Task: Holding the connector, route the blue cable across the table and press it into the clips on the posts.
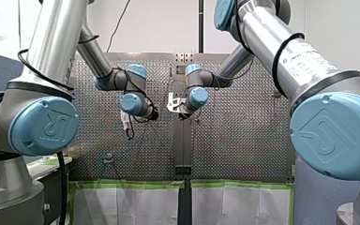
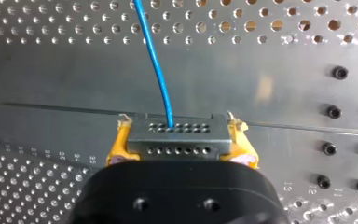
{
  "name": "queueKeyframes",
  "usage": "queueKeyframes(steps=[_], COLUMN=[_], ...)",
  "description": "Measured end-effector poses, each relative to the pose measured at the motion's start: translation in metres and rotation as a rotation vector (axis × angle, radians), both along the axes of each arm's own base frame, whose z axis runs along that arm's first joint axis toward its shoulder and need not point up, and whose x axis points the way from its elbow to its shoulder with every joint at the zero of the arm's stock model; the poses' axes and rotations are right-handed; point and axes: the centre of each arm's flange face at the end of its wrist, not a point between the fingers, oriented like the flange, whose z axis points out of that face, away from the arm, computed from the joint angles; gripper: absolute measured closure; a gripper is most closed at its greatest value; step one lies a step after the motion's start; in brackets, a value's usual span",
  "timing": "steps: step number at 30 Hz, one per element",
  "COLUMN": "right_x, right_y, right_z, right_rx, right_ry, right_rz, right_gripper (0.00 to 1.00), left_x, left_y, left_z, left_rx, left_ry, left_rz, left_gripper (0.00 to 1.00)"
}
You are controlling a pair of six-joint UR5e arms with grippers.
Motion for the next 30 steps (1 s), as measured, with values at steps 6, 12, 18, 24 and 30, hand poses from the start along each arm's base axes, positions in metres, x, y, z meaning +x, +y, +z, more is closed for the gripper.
queueKeyframes(steps=[6,12,18,24,30], right_x=[-0.001,-0.001,-0.001,-0.001,0.000], right_y=[-0.001,-0.002,-0.002,-0.002,-0.002], right_z=[0.001,0.001,0.002,0.002,0.001], right_rx=[-0.002,-0.002,-0.003,-0.004,0.000], right_ry=[-0.001,-0.003,-0.004,-0.005,-0.007], right_rz=[-0.001,-0.003,-0.004,-0.004,0.008], right_gripper=[1.00,1.00,1.00,1.00,1.00], left_x=[0.017,0.033,0.043,0.057,0.073], left_y=[-0.008,-0.018,-0.023,-0.023,-0.026], left_z=[-0.007,-0.016,-0.033,-0.039,-0.040], left_rx=[-0.017,-0.019,-0.015,-0.040,-0.055], left_ry=[0.009,0.021,0.031,0.031,0.024], left_rz=[0.015,0.014,0.027,0.047,0.060], left_gripper=[0.01,0.01,0.01,0.01,0.01])
